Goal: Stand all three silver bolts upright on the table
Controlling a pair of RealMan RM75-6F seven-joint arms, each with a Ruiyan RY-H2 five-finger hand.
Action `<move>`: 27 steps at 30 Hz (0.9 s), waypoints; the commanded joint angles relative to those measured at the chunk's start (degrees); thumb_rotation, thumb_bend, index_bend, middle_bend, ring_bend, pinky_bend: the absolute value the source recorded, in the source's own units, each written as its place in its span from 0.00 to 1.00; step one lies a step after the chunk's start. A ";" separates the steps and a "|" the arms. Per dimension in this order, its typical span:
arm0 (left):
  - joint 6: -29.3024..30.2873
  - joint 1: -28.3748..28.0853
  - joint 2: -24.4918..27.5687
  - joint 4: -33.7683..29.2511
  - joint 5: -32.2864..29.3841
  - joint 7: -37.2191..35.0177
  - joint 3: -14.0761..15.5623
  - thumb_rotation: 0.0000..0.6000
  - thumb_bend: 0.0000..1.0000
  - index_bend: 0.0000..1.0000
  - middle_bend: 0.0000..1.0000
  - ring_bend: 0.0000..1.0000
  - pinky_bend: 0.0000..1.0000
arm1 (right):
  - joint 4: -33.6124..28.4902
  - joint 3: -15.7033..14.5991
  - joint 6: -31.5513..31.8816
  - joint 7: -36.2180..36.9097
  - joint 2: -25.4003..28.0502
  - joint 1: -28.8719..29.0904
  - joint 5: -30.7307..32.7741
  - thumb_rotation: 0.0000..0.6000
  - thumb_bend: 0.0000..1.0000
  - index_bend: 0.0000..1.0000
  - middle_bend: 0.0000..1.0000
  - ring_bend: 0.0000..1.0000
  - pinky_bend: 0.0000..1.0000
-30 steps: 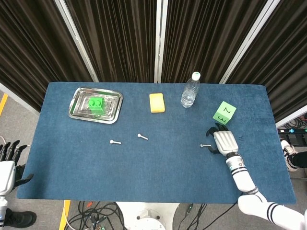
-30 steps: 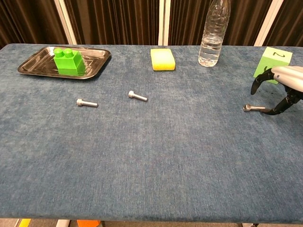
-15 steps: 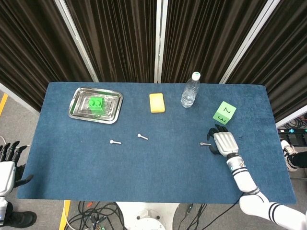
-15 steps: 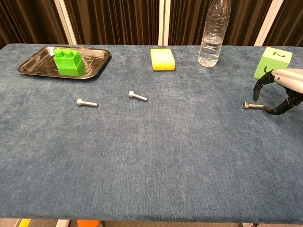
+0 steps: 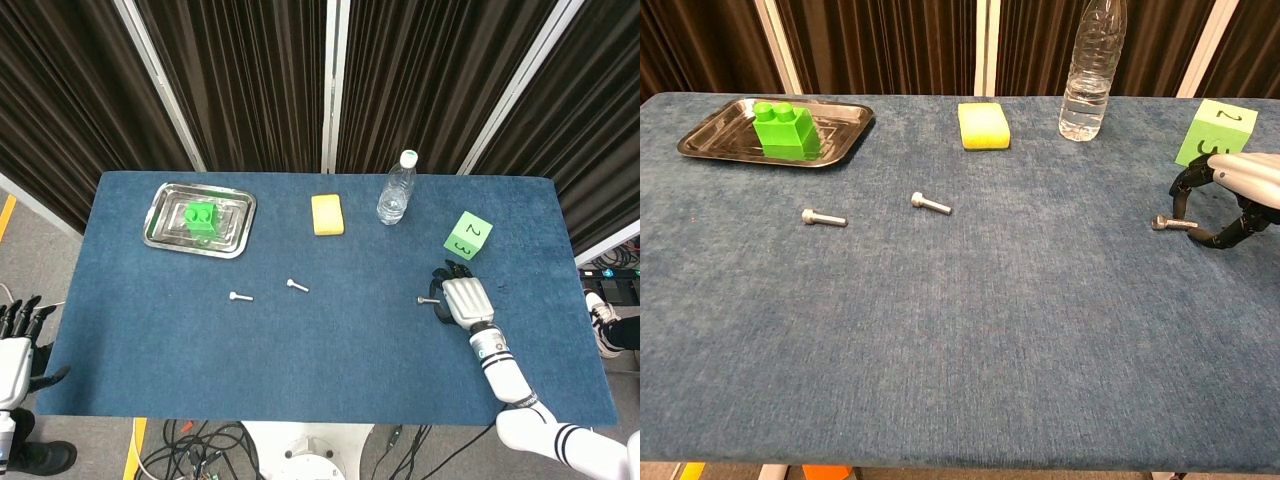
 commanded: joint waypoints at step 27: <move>-0.22 0.19 -0.33 0.99 0.14 -1.37 0.17 1.00 0.00 0.18 0.07 0.00 0.00 | -6.98 -2.64 3.53 -28.93 6.93 4.54 -4.50 1.00 0.38 0.55 0.24 0.03 0.05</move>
